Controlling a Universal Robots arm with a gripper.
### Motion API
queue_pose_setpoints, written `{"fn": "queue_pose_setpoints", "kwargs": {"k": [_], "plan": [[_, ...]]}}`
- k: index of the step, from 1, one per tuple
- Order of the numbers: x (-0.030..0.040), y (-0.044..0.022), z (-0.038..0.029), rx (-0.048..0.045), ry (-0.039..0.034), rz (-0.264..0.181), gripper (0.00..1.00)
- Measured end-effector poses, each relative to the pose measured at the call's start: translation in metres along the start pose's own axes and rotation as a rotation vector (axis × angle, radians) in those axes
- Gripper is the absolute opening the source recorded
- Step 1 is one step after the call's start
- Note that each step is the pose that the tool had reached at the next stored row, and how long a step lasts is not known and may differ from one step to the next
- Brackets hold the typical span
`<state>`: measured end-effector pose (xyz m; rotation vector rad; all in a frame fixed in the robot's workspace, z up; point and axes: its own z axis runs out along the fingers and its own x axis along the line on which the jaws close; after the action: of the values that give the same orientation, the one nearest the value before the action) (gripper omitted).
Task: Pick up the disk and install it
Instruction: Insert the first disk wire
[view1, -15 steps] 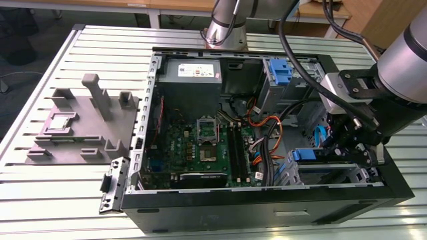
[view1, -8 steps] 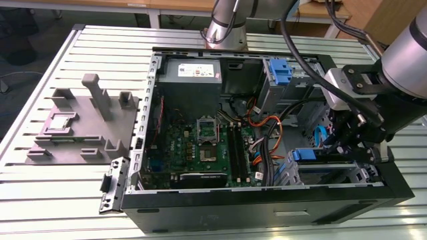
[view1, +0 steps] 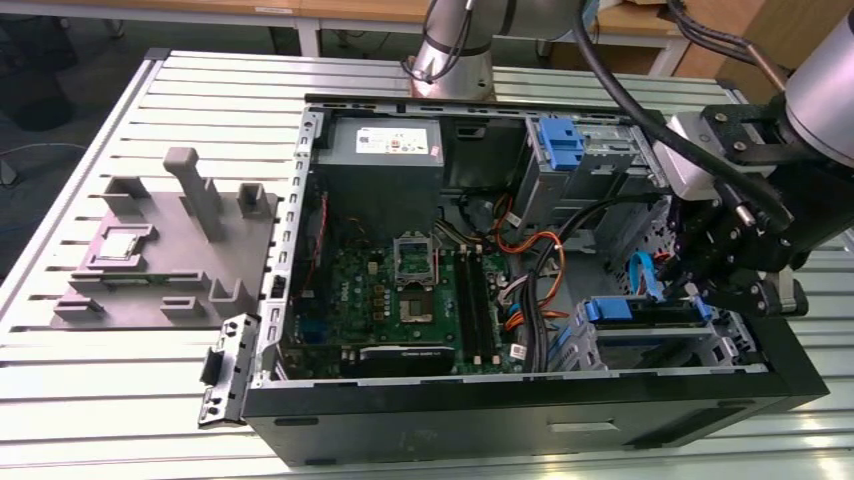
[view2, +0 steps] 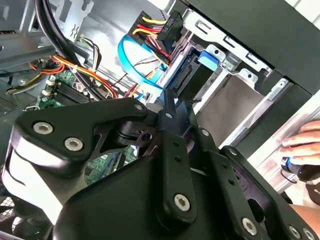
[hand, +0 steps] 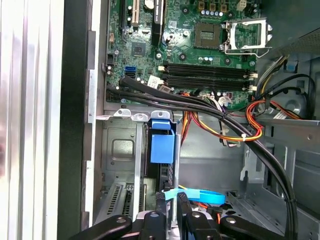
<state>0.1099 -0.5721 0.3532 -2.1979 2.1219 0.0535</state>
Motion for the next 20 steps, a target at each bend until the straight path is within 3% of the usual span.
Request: {"fn": "queue_pose_setpoints", "kwargs": {"k": [4,6,12,20], "plan": [[0.0,0.0,-0.0001,-0.0016,0.0,0.0,0.24],[-0.0001,-0.0001,-0.0001,-0.0147,-0.0002,0.001,0.24],[-0.0002,-0.0001,0.0001,-0.0151,0.0008,0.002,0.24],[-0.002,-0.0024,0.0007,-0.0143,0.0195,0.018,0.24]]}}
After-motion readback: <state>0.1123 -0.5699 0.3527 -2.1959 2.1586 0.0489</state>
